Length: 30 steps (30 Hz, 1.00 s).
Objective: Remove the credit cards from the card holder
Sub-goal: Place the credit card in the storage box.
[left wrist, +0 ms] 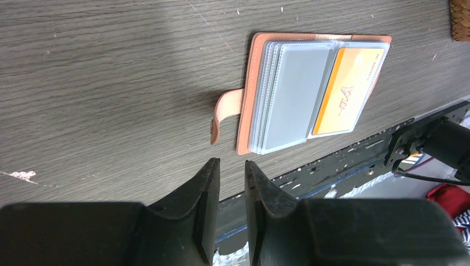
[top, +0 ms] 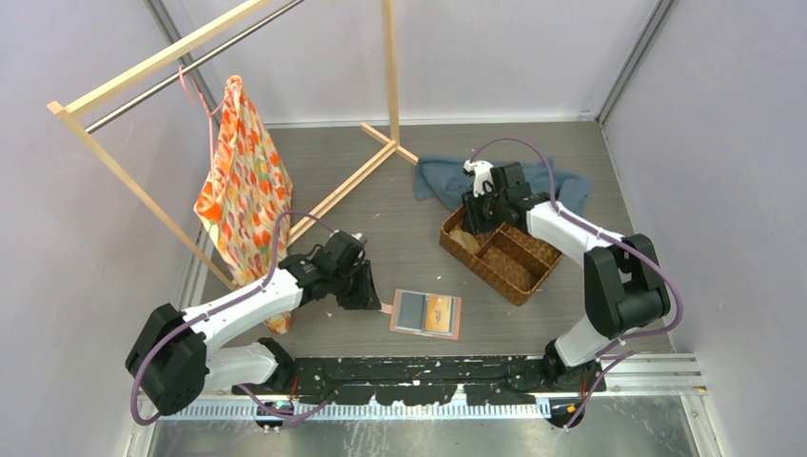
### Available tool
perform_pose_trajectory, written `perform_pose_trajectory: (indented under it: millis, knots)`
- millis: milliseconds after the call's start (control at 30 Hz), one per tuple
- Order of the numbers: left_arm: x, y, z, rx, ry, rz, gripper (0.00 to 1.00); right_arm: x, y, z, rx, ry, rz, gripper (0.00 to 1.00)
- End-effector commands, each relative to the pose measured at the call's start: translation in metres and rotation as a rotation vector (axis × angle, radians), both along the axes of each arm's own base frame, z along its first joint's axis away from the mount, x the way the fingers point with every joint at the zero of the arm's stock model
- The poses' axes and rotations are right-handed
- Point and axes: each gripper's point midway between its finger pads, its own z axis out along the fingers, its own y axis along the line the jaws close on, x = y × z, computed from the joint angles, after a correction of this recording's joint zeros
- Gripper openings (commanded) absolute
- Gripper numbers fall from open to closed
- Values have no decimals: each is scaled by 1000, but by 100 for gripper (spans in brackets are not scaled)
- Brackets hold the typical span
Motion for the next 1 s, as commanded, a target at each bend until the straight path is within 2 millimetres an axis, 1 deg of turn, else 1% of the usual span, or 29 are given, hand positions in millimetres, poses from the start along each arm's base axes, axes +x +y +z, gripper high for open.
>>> perform_pose_trajectory:
  millis: [0, 100, 167, 200, 233, 267, 333, 367, 467, 500, 533, 600, 633, 667, 700, 733, 767, 833, 900, 933, 967]
  knots:
    - [4, -3, 5, -17, -23, -6, 25, 20, -7, 58, 6, -158, -64, 40]
    - [5, -5, 8, -23, -26, -9, 25, 19, -15, 86, 9, -208, -107, 43]
    - [7, -8, 11, -34, -30, -14, 25, 13, -15, 107, 47, -227, -142, 47]
    - [8, -9, 13, -39, -34, -16, 25, 9, -14, 115, 65, -229, -167, 54]
    - [8, -11, 15, -45, -36, -20, 26, 2, -12, 121, 81, -225, -183, 64]
    - [9, -13, 17, -51, -39, -24, 26, -8, -6, 126, 94, -217, -182, 69]
    - [10, -16, 20, -58, -32, -41, 26, -28, 5, 130, 83, -210, -188, 71]
    - [10, -19, 23, -69, -32, -49, 26, -45, 16, 131, 64, -216, -171, 71]
    - [12, -29, 34, -122, -42, -73, 29, -76, 24, 123, 15, -226, -256, 73]
    - [12, -33, 38, -143, -45, -81, 29, -83, 21, 118, 28, -213, -349, 74]
    - [12, -36, 41, -158, -46, -85, 30, -88, 14, 110, 48, -183, -459, 74]
    - [11, -43, 48, -201, -33, -91, 31, -106, 8, 87, 113, -54, -616, 74]
    - [9, -49, 50, -235, -22, -97, 32, -117, 9, 73, 159, 10, -664, 73]
    - [8, -55, 51, -270, -9, -102, 33, -125, 16, 63, 238, 72, -701, 71]
    - [9, -63, 54, -313, -11, -107, 33, -135, 22, 52, 301, 116, -709, 66]
    - [8, -68, 53, -340, 0, -112, 33, -144, 25, 41, 344, 147, -725, 58]
    - [7, -74, 48, -353, 23, -115, 34, -149, 26, 33, 383, 162, -742, 51]
    - [3, -84, 40, -370, 58, -131, 33, -157, 23, 18, 399, 168, -781, 36]
    - [0, -96, 36, -385, 73, -152, 34, -161, 22, 9, 385, 171, -798, 31]
    - [-4, -103, 35, -391, 75, -173, 34, -163, 24, 4, 383, 181, -793, 30]
    - [-4, -108, 35, -400, 77, -183, 34, -163, 27, 3, 397, 188, -784, 29]
